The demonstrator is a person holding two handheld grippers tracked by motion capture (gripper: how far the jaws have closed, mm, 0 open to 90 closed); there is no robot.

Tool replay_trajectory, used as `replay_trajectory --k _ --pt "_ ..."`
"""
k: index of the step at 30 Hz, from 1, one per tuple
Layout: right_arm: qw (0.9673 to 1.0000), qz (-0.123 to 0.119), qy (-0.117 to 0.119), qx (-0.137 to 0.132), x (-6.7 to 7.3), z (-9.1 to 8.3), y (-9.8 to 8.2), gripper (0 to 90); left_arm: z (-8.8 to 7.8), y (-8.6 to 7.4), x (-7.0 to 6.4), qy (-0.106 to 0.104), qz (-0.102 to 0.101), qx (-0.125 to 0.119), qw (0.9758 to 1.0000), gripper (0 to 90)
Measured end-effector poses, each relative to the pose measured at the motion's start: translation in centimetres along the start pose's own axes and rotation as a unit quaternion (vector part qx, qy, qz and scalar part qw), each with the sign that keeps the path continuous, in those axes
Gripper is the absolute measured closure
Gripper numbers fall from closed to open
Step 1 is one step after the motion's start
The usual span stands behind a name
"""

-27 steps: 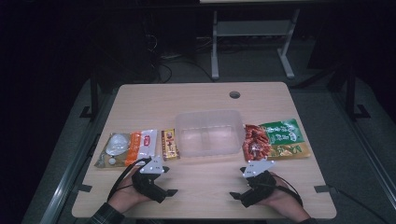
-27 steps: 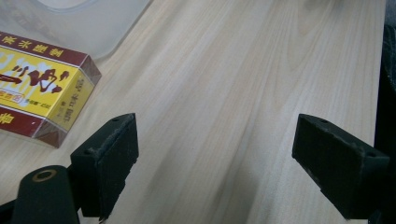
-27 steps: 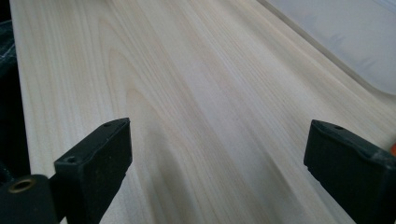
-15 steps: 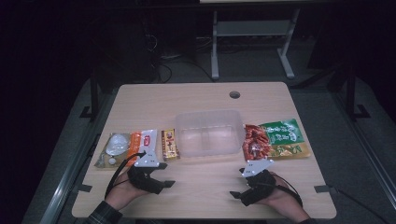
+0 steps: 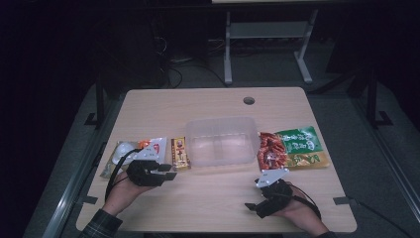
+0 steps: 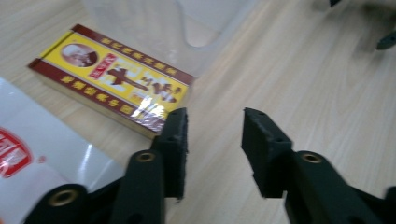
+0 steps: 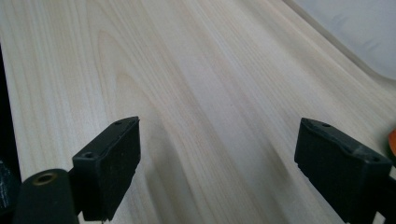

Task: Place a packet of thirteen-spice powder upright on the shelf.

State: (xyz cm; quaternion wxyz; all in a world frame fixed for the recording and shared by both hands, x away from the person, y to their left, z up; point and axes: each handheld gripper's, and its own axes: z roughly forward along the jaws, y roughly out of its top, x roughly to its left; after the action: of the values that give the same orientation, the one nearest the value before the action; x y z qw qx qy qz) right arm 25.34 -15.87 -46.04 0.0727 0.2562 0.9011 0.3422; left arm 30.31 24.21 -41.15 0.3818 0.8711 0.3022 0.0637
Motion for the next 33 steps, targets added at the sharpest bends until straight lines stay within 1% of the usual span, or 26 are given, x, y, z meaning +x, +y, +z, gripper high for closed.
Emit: replay_trajectory --k 3,4,5,6,8,10,16,17,18,21,22,23,24,26,27,28,30,31,33 --pt "1.0000 0.005 -0.005 -0.003 0.0 0.0 -0.1 13.7 -0.2 0.3 0.7 0.011 -0.011 -0.003 0.9999 73.1" --pt "1.0000 0.003 -0.007 -0.002 -0.1 0.1 -0.1 13.7 -0.3 0.4 0.8 0.011 -0.015 -0.004 0.9998 77.2" --pt "1.0000 0.004 -0.007 -0.003 -0.1 0.1 -0.1 13.7 -0.4 0.6 1.1 0.017 -0.011 -0.002 0.9998 83.6" --pt "0.9999 0.007 -0.006 -0.002 -0.1 0.1 -0.1 13.7 -0.4 0.7 1.3 0.021 -0.011 -0.003 0.9997 83.6" --pt "0.9999 0.012 -0.007 -0.003 -0.2 0.1 -0.1 13.7 -0.4 1.1 1.8 0.033 -0.007 -0.002 0.9994 89.5" --pt "0.9999 0.011 -0.008 -0.004 -0.2 0.0 -0.1 13.7 -0.3 1.4 2.2 0.044 -0.005 0.007 0.9990 89.6" --pt "0.9998 0.014 -0.013 -0.008 -0.4 0.2 -0.1 13.7 0.6 2.1 3.5 0.067 -0.004 0.012 0.9977 89.7" --pt "0.9998 0.012 -0.014 -0.008 -0.5 0.2 -0.1 13.7 0.7 2.3 3.9 0.073 0.001 0.015 0.9972 89.7" --pt "0.9997 0.015 -0.015 -0.007 -0.5 0.1 -0.1 13.7 0.9 2.5 4.1 0.077 -0.005 0.013 0.9969 89.7" --pt "0.9997 0.016 -0.017 -0.009 -0.5 0.1 -0.1 13.7 1.5 3.1 5.0 0.084 -0.006 0.005 0.9965 89.8" --pt "0.9997 0.015 -0.017 -0.009 -0.5 0.2 -0.1 13.7 1.8 3.4 5.2 0.084 -0.013 0.005 0.9963 89.8" --pt "0.9997 0.014 -0.018 -0.008 -0.5 0.2 -0.1 13.7 2.0 3.6 5.6 0.089 -0.008 0.006 0.9960 89.7" --pt "0.9997 0.013 -0.018 -0.008 -0.5 0.2 -0.1 13.7 2.3 3.9 5.9 0.093 -0.008 0.005 0.9956 89.7" --pt "0.9997 0.013 -0.017 -0.008 -0.4 0.3 0.0 13.7 2.9 4.3 6.6 0.097 -0.013 0.000 0.9952 89.8" --pt "0.9997 0.013 -0.017 -0.008 -0.4 0.3 0.0 13.7 3.4 4.4 6.9 0.099 -0.019 -0.003 0.9948 89.8" --pt "0.9997 0.012 -0.018 -0.008 -0.4 0.3 0.0 13.7 3.7 4.6 7.2 0.103 -0.017 -0.001 0.9945 89.8" --pt "0.9997 0.011 -0.018 -0.010 -0.4 0.3 0.0 13.7 4.5 4.9 7.9 0.106 -0.022 -0.007 0.9940 89.8" --pt "0.9997 0.011 -0.018 -0.010 -0.4 0.3 0.0 13.7 4.9 5.0 8.2 0.111 -0.022 -0.006 0.9935 89.8" --pt "0.9997 0.007 -0.019 -0.010 -0.4 0.2 0.0 13.8 5.6 5.2 8.6 0.114 -0.026 -0.002 0.9932 89.8"
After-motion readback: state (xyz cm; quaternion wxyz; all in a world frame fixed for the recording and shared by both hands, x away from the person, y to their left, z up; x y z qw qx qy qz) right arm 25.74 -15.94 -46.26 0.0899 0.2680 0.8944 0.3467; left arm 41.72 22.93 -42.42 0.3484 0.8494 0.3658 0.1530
